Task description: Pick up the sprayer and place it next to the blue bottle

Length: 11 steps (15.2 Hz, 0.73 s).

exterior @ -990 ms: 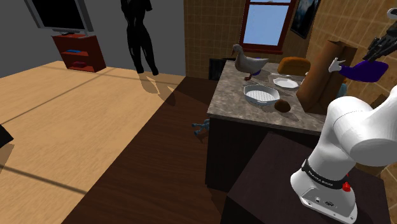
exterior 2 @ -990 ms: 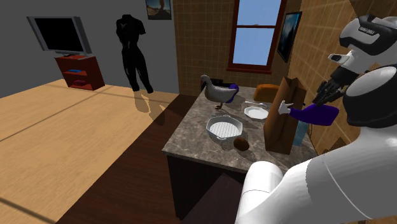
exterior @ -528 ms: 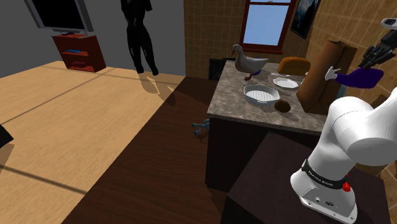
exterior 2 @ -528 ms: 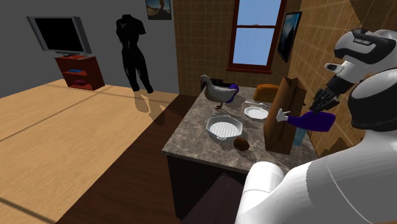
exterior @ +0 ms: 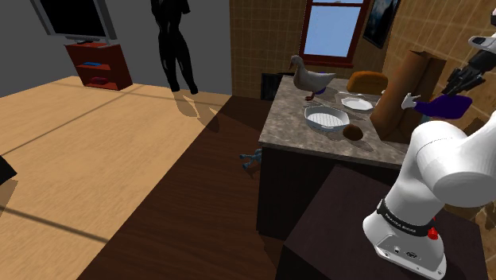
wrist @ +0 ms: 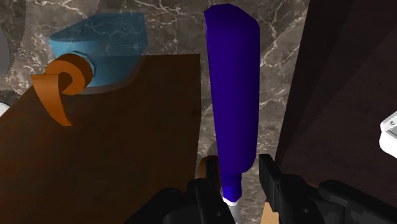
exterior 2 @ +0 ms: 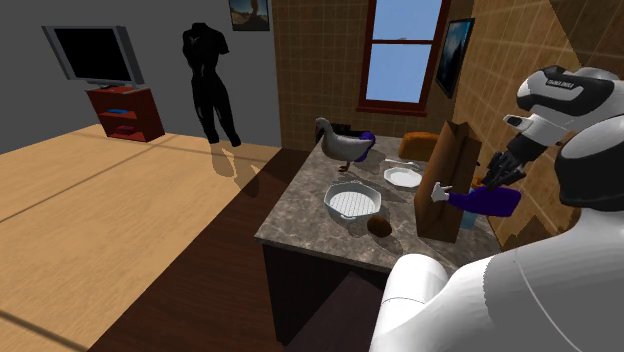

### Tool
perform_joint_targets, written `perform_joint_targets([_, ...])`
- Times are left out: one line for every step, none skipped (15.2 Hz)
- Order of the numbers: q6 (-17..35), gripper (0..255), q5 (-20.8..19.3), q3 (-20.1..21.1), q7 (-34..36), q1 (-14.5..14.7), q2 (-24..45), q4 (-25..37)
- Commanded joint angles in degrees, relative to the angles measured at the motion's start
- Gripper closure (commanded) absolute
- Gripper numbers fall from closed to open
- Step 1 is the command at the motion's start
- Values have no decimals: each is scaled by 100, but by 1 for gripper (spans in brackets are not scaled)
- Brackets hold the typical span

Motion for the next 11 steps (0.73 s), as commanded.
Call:
perform_joint_targets([143, 255, -36, -24, -6, -32, -29, -149])
perform_joint_targets([208, 255, -57, -47, -8, -34, -47, -210])
perform_joint_targets([273, 255, -79, -71, -11, -35, -66, -271])
perform_joint_targets([338, 255, -101, -96, -13, -35, -85, -329])
perform_joint_targets([402, 255, -124, -123, -14, -32, -104, -386])
perform_joint_targets([466, 255, -148, -151, -16, -28, -124, -442])
perform_joint_targets([529, 255, -172, -180, -17, -23, -144, -496])
perform_joint_targets([592, 255, -196, -211, -18, -16, -164, -549])
perform_joint_targets([654, 255, -222, -243, -19, -8, -186, -600])
perform_joint_targets([716, 255, -247, -276, -19, 1, -207, -650])
perform_joint_targets([778, 255, -273, -310, -19, 12, -229, -698])
